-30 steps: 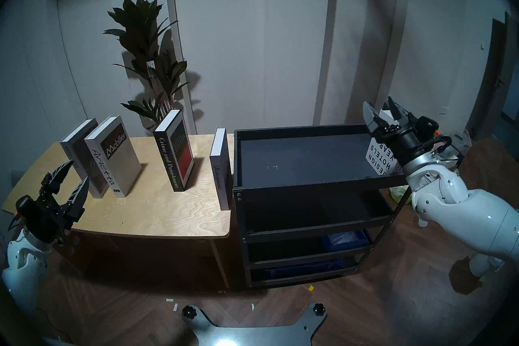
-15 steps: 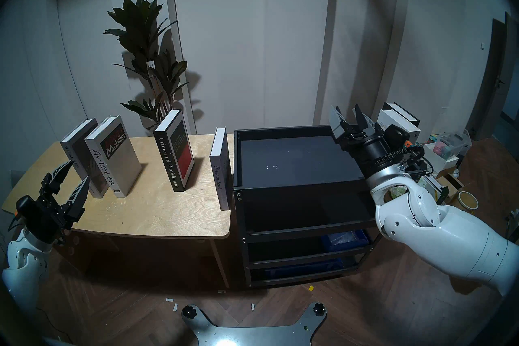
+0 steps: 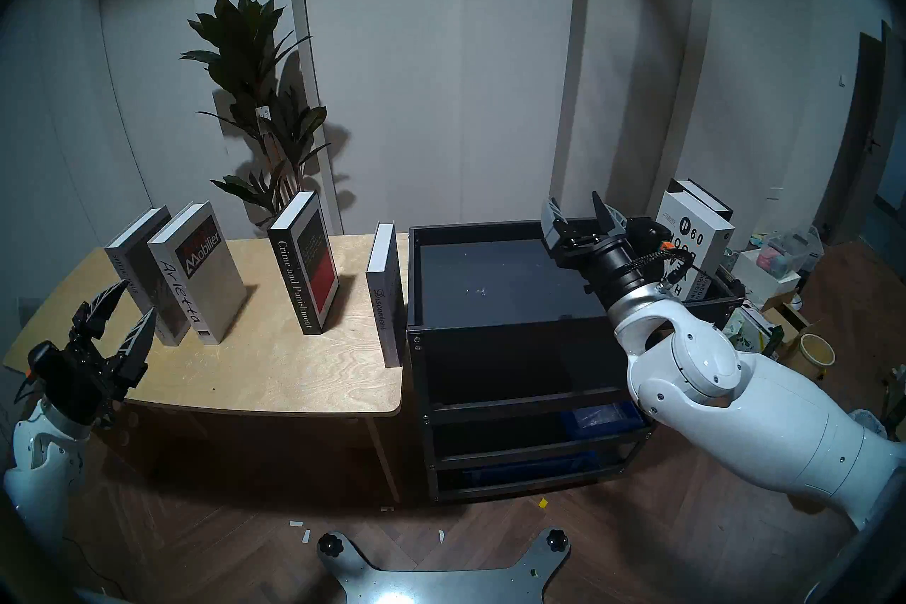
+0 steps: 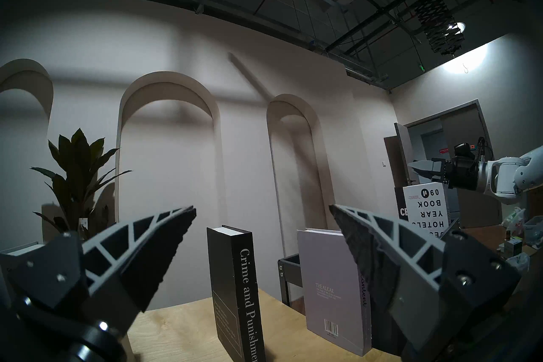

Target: Move the books from the display table onto the shelf, standing them upright with spines facing out and tallest at one end

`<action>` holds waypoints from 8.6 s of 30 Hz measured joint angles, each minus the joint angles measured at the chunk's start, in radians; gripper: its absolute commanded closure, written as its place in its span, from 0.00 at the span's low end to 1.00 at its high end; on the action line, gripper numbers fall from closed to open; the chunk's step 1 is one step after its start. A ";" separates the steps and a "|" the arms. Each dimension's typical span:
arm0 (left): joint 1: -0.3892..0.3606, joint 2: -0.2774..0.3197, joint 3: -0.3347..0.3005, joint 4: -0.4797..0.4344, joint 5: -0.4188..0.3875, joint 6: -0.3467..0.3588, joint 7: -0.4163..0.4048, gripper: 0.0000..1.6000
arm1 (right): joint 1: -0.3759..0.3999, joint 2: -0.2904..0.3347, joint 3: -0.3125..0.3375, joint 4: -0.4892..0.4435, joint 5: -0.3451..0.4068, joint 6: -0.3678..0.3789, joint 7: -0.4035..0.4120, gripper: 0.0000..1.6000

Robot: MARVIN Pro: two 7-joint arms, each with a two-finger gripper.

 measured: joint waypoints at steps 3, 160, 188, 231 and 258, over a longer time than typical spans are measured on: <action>0.000 0.000 0.000 0.000 0.000 0.000 0.000 0.00 | 0.028 -0.033 -0.033 -0.001 -0.042 0.044 -0.026 0.00; 0.002 -0.002 -0.001 -0.002 0.001 0.000 0.001 0.00 | 0.460 -0.963 -0.697 0.702 -0.603 0.199 -0.777 1.00; 0.001 -0.002 0.000 -0.001 0.000 0.000 0.000 0.00 | 0.607 -0.824 -0.547 0.415 -0.514 0.240 -0.611 1.00; 0.001 -0.002 0.000 -0.001 0.000 0.000 0.000 0.00 | 0.293 -0.295 -0.012 0.153 -0.331 0.530 -0.146 1.00; 0.001 -0.002 -0.001 -0.002 0.001 0.000 0.001 0.00 | 0.145 -0.105 0.188 0.276 -0.249 0.326 0.052 1.00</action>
